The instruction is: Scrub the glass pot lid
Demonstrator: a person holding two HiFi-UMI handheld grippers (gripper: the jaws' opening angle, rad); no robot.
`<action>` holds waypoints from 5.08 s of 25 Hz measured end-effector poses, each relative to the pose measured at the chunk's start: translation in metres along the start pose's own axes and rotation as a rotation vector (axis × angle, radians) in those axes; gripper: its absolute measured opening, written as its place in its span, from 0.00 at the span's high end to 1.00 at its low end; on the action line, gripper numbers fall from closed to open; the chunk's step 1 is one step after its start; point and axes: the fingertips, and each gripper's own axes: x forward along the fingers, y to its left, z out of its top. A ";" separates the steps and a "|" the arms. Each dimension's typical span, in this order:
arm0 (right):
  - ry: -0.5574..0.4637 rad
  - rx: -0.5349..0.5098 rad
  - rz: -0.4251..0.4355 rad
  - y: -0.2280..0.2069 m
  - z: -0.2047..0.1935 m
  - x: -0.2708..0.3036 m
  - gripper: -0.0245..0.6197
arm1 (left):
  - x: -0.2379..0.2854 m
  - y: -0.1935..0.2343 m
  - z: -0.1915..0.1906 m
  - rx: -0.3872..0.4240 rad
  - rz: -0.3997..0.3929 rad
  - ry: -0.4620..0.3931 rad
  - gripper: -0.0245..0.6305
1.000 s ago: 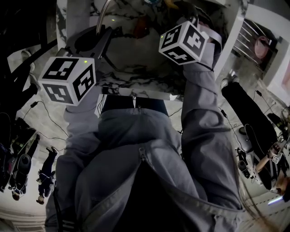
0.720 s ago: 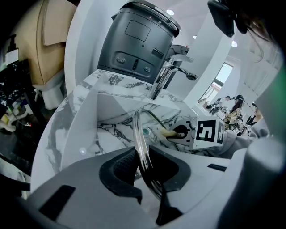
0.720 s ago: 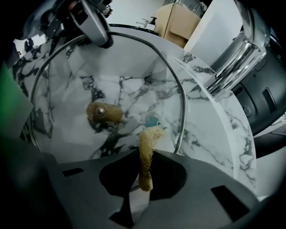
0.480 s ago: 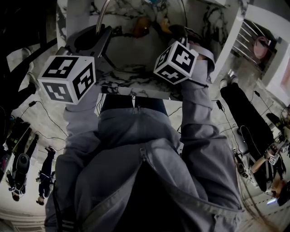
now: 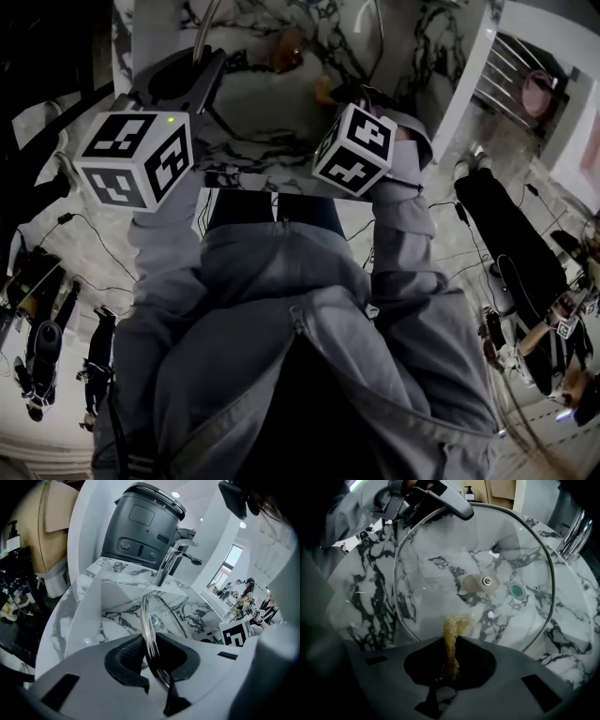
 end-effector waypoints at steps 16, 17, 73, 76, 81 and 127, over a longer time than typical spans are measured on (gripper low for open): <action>-0.030 -0.147 0.305 0.046 0.020 -0.026 0.88 | 0.002 -0.002 0.001 0.005 -0.008 -0.001 0.84; -0.046 -0.146 0.314 0.049 0.023 -0.032 0.88 | 0.002 -0.001 0.000 0.002 -0.008 0.001 0.84; -0.335 -0.195 -0.252 -0.146 0.019 -0.254 0.88 | -0.036 -0.076 0.050 0.086 0.120 0.111 0.86; -0.319 -0.189 -0.283 -0.168 0.016 -0.247 0.88 | -0.036 -0.076 0.051 0.076 0.124 0.110 0.86; -0.268 -0.200 -0.329 -0.199 0.013 -0.225 0.88 | -0.035 -0.073 0.051 0.077 0.138 0.108 0.86; -0.428 0.071 -0.201 -0.043 0.055 -0.197 0.58 | -0.041 -0.097 0.060 0.094 0.074 0.133 0.86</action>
